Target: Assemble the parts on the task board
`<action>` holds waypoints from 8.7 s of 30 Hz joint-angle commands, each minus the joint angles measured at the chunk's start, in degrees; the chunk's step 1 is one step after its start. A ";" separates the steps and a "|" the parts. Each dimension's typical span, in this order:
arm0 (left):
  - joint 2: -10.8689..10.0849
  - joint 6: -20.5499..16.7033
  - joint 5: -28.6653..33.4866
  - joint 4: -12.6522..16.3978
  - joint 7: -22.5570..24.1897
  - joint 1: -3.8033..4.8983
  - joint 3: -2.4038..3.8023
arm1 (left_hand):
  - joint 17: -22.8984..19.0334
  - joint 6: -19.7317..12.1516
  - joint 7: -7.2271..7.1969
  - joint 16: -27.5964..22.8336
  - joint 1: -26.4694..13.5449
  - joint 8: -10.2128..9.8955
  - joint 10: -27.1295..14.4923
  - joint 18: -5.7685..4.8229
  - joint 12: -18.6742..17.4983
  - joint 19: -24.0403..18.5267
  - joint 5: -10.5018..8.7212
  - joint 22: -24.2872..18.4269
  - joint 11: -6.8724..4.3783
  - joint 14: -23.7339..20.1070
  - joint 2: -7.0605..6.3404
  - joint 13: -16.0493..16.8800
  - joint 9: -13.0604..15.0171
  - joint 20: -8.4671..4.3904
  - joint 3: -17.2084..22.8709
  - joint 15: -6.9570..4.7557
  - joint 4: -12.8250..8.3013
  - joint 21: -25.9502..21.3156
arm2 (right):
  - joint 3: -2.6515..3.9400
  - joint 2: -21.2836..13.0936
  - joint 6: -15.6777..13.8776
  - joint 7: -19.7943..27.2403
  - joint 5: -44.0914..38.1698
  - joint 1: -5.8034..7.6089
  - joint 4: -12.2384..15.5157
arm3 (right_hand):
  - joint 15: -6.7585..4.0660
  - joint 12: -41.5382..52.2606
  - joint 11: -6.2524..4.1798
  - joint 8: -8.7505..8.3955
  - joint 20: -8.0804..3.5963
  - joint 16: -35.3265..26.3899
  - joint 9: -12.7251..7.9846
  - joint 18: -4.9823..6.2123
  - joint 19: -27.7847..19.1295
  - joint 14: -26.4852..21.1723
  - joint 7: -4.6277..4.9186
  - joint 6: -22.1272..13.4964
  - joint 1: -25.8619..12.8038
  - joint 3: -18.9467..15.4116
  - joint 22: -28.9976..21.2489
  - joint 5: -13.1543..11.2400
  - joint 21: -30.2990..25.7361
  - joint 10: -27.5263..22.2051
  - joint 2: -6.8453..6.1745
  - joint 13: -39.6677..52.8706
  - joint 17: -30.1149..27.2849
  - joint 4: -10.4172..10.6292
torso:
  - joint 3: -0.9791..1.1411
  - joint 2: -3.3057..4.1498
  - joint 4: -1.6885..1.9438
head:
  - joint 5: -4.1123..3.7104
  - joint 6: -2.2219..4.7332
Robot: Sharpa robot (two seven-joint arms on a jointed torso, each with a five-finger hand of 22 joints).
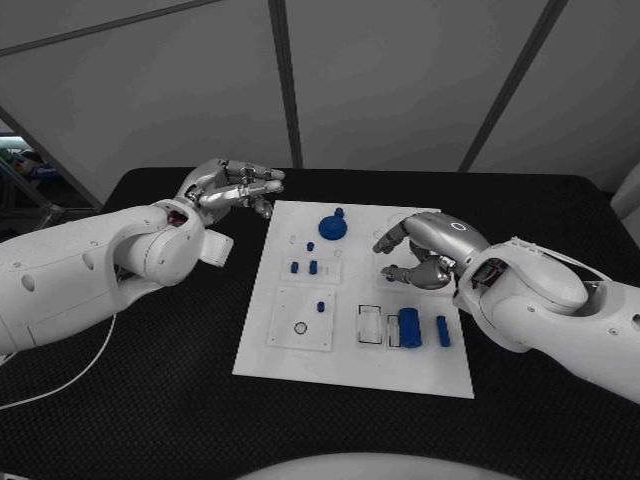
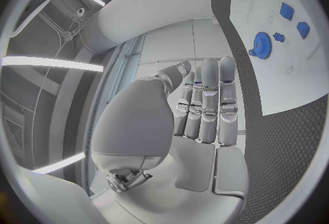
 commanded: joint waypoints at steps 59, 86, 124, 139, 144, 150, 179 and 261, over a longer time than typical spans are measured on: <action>0.20 0.22 0.18 -0.45 1.35 0.04 -0.36 | -0.17 0.13 0.30 -0.24 -0.19 0.11 -0.12 -0.95 0.49 -0.03 -0.11 -0.16 -0.13 -0.04 0.65 0.03 -0.03 0.03 -0.12 0.26 -0.20 -0.39 | 0.29 -0.15 -1.09 -1.03 -1.33 0.48 5.54 | -2.97 5.55 -3.86 4.34 -3.31 1.92 2.08 -0.78 4.98 2.58 -2.96 9.54 5.00 4.08 7.54 -0.35 4.60 11.47 5.18 3.15 2.48 -3.43 | -0.06 -0.11 0.12 | -0.31 -0.53; 2.25 0.72 0.20 -1.24 1.04 0.04 -0.36 | -0.23 0.12 0.32 -0.30 -0.32 0.10 -0.16 -0.95 0.55 0.00 -0.12 -0.23 -0.12 -0.03 0.71 0.03 -0.04 0.03 -0.18 0.26 -0.13 -0.45 | -4.16 14.32 2.79 4.04 3.28 -0.30 -0.23 | -2.79 5.19 -3.62 4.14 -3.19 2.00 2.05 -0.75 4.85 2.60 -2.69 9.21 4.66 4.27 7.35 0.02 4.52 11.18 5.18 3.52 2.53 -3.73 | -0.03 -0.06 0.27 | 2.68 -1.37; 2.37 1.25 0.20 -1.35 0.66 -0.07 -0.37 | -0.30 0.08 0.34 -0.36 -0.49 0.08 -0.22 -0.95 0.59 0.02 -0.11 -0.31 -0.10 -0.03 0.85 0.01 -0.05 0.04 -0.21 0.28 0.00 -0.54 | -6.82 16.74 7.41 0.57 -1.75 -0.93 -3.30 | -2.57 4.54 -3.39 3.74 -2.98 1.99 1.96 -0.69 4.60 2.58 -2.50 8.47 3.79 3.90 7.05 -0.23 4.33 10.43 5.11 3.85 2.43 -3.79 | -0.09 -0.01 0.34 | 3.42 -2.50; 2.16 1.34 0.20 -1.30 0.40 -0.06 -0.37 | -0.34 0.06 0.35 -0.39 -0.56 0.06 -0.27 -0.96 0.61 0.03 -0.11 -0.34 -0.09 -0.03 0.90 0.00 -0.06 0.05 -0.23 0.29 0.06 -0.58 | -6.87 17.34 6.16 0.03 -3.36 -1.21 -3.59 | -1.59 2.26 -2.27 2.47 -2.03 2.25 1.51 -0.56 4.18 2.56 -1.77 6.26 1.98 3.51 6.62 1.49 4.06 7.70 3.81 3.42 2.54 -3.93 | -0.07 -0.07 0.30 | 3.34 -2.55; 2.15 1.36 0.20 -1.34 0.30 -0.06 -0.37 | -0.37 0.04 0.36 -0.42 -0.61 0.06 -0.30 -0.96 0.63 0.04 -0.09 -0.38 -0.09 -0.03 1.03 0.00 -0.06 0.06 -0.20 0.30 0.12 -0.62 | -6.88 17.07 5.53 -0.04 -3.77 -1.30 -3.23 | -1.91 3.05 -2.72 3.17 -2.17 2.42 1.83 -0.64 4.52 2.59 -2.07 7.46 2.69 3.78 7.31 1.45 4.52 9.12 4.36 3.85 2.72 -4.61 | -0.02 -0.06 0.30 | 3.29 -2.58; 2.24 1.41 0.20 -1.44 0.22 -0.06 -0.37 | -0.37 0.04 0.36 -0.42 -0.61 0.06 -0.30 -0.96 0.63 0.04 -0.09 -0.38 -0.09 -0.03 1.03 0.00 -0.06 0.06 -0.20 0.30 0.12 -0.62 | -6.88 16.87 4.98 -0.08 -4.09 -1.45 -2.70 | -2.83 5.05 -3.89 4.44 -2.92 2.57 2.46 -0.75 4.93 2.62 -2.91 9.74 3.59 3.71 8.09 0.91 5.08 12.17 4.95 5.17 2.83 -5.83 | -0.02 -0.05 0.30 | 3.32 -2.56; 2.38 1.64 0.20 -1.63 -0.01 -0.07 -0.37 | -0.43 -0.06 0.39 -0.46 -0.78 0.00 -0.42 -0.97 0.64 0.06 -0.09 -0.46 -0.05 -0.02 1.15 -0.02 -0.08 0.08 -0.22 0.32 0.26 -0.71 | -6.86 16.14 6.31 -1.25 -6.29 -1.60 -1.86 | -3.18 5.83 -4.21 4.87 -3.37 2.52 2.81 -0.86 5.13 2.60 -3.22 10.57 3.51 3.97 8.50 1.36 5.35 12.75 5.08 6.08 2.69 -6.35 | -0.08 -0.03 0.34 | 3.57 -2.74; 2.03 1.83 0.52 -1.95 -0.82 -0.48 -1.95 | -0.65 -0.27 0.41 -0.58 -1.53 -0.10 -0.80 -0.99 0.79 0.10 -0.11 -0.85 0.02 0.04 1.17 -0.06 -0.09 0.19 -0.53 0.43 0.74 -1.13 | -4.71 -14.44 -2.61 -7.97 21.33 0.43 9.37 | -4.05 39.34 -5.65 9.33 -4.49 0.42 2.18 0.15 4.50 2.43 -4.36 3.22 -8.14 -19.90 1.15 12.86 -1.07 11.72 1.67 33.26 0.36 12.28 | -0.76 -3.50 -2.43 | -5.51 -0.82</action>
